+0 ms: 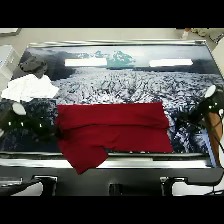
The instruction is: Fold the clothes and pants, and hang the long-sleeved shirts on hangers.
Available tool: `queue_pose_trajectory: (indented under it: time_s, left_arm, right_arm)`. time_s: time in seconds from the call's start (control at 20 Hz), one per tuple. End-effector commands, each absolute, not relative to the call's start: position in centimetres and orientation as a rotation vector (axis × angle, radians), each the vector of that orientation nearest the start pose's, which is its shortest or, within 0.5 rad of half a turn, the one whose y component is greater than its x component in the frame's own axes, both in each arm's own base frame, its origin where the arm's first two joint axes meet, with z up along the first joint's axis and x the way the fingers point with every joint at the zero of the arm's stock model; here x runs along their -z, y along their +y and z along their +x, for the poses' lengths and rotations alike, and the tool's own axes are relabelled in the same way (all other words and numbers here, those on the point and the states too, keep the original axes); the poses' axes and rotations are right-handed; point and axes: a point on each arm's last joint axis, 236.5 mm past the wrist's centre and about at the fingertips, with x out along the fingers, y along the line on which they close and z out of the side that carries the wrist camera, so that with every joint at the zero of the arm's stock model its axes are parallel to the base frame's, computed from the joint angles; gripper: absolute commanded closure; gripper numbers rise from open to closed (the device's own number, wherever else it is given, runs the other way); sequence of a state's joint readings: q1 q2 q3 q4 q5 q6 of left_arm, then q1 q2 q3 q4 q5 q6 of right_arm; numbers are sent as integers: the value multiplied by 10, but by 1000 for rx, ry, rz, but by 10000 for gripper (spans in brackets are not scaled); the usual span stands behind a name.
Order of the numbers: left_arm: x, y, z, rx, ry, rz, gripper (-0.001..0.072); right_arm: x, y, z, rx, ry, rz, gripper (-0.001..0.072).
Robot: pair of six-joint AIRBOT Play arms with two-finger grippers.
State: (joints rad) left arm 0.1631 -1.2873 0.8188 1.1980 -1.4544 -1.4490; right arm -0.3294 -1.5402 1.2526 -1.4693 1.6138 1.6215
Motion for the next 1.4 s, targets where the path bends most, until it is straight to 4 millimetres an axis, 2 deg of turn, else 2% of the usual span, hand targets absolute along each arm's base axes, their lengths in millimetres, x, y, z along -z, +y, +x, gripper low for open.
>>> queue_pose_trajectory:
  time_s: [0.0, 0.05, 0.2, 0.35, 0.45, 0.5, 0.55, 0.6, 0.7, 0.9, 1.1, 1.25, 1.35]
  left_arm:
    - [90, -77, 160, 269, 1872, -553, 125]
    - [93, -85, 155, 274, 1852, -587, 125]
    - [99, -106, 158, 289, 1782, -703, 126]
    - [111, -116, 151, 291, 1803, -676, 128]
    - [121, -119, 155, 250, 1791, -663, 286]
    - [123, -120, 159, 226, 1776, -662, 328]
    - [125, -120, 162, 212, 1765, -660, 527]
    - [125, -120, 162, 221, 1762, -651, 664]
    - [123, -119, 162, 247, 1754, -624, 683]
    - [115, -115, 168, 266, 1718, -580, 685]
    - [110, -115, 171, 270, 1689, -576, 684]
    - [106, -115, 174, 274, 1668, -570, 684]
    - [104, -115, 177, 277, 1656, -566, 684]
  right_arm:
    - [60, -70, 263, 200, 1855, 483, 141]
    - [64, -67, 259, 198, 1854, 487, 142]
    - [69, -61, 250, 182, 1880, 502, 154]
    - [67, -57, 247, 166, 1894, 510, 159]
    - [66, -57, 245, 162, 1904, 510, 159]
    - [66, -56, 245, 161, 1907, 511, 159]
    - [65, -56, 244, 161, 1909, 513, 159]
    - [65, -54, 244, 155, 1911, 520, 159]
    - [70, -42, 239, 109, 1914, 551, 147]
    - [94, -5, 218, -17, 1932, 650, 96]
    - [109, -2, 212, -3, 1920, 660, 104]
    - [112, -1, 218, 1, 1894, 670, 187]
    - [112, 0, 221, 0, 1880, 682, 344]
